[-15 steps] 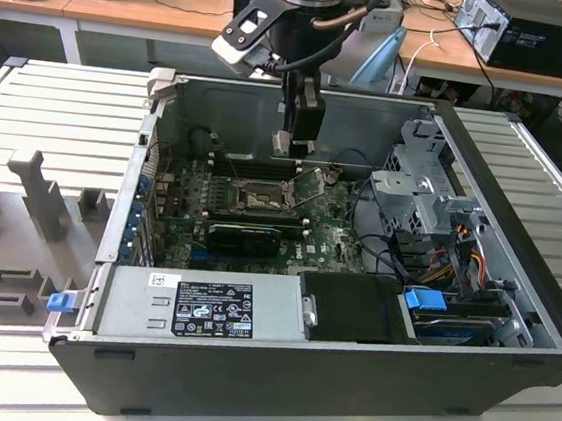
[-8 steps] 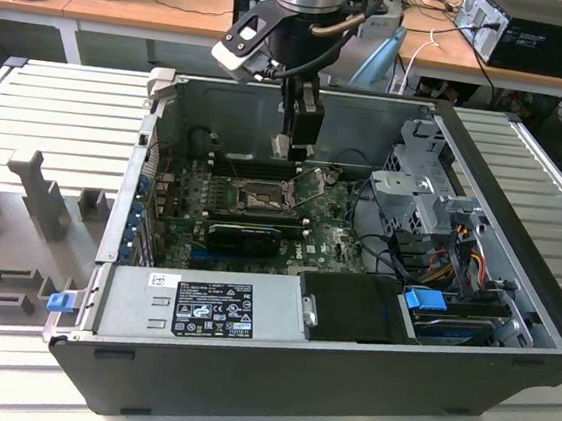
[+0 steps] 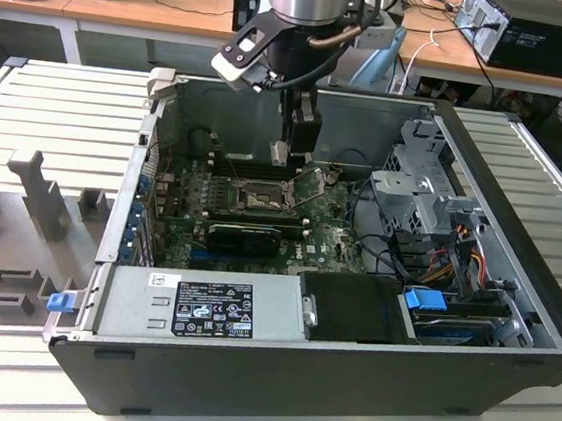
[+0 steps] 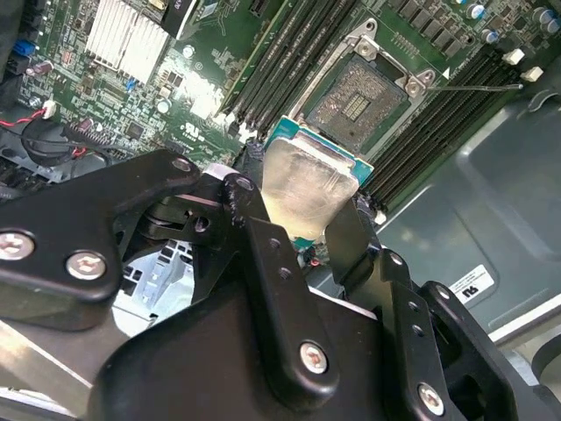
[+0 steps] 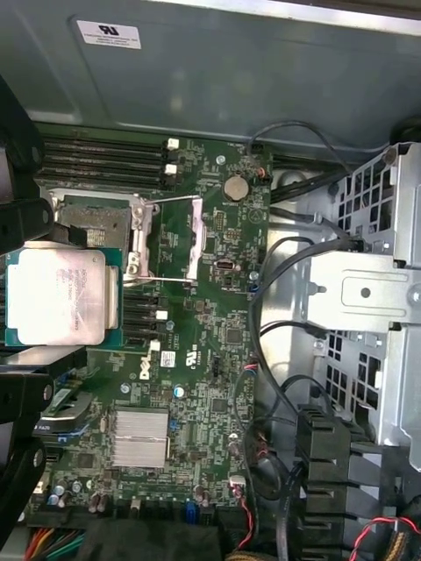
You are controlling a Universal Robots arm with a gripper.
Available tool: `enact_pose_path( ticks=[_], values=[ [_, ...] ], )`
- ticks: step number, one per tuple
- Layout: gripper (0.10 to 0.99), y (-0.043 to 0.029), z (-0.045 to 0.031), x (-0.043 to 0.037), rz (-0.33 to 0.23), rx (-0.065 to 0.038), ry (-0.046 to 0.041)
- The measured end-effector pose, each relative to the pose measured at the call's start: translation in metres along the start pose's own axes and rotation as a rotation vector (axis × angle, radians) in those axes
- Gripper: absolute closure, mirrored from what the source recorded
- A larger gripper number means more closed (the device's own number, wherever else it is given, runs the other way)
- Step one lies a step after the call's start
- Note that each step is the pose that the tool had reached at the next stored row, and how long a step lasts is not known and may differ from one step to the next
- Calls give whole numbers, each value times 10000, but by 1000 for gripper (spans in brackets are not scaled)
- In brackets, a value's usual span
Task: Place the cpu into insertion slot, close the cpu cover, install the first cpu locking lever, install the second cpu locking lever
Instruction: 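Place the cpu into insertion slot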
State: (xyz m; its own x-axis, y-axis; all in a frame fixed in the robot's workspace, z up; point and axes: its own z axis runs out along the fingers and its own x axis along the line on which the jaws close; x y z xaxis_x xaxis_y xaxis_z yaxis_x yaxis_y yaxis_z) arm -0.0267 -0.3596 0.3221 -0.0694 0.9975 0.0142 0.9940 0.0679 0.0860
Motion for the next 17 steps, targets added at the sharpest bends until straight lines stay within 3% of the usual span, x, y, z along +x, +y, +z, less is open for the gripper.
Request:
enact_pose_path(
  ticks=[17],
  values=[
    [561,-18,219,14,6,60,-14]
  ],
)
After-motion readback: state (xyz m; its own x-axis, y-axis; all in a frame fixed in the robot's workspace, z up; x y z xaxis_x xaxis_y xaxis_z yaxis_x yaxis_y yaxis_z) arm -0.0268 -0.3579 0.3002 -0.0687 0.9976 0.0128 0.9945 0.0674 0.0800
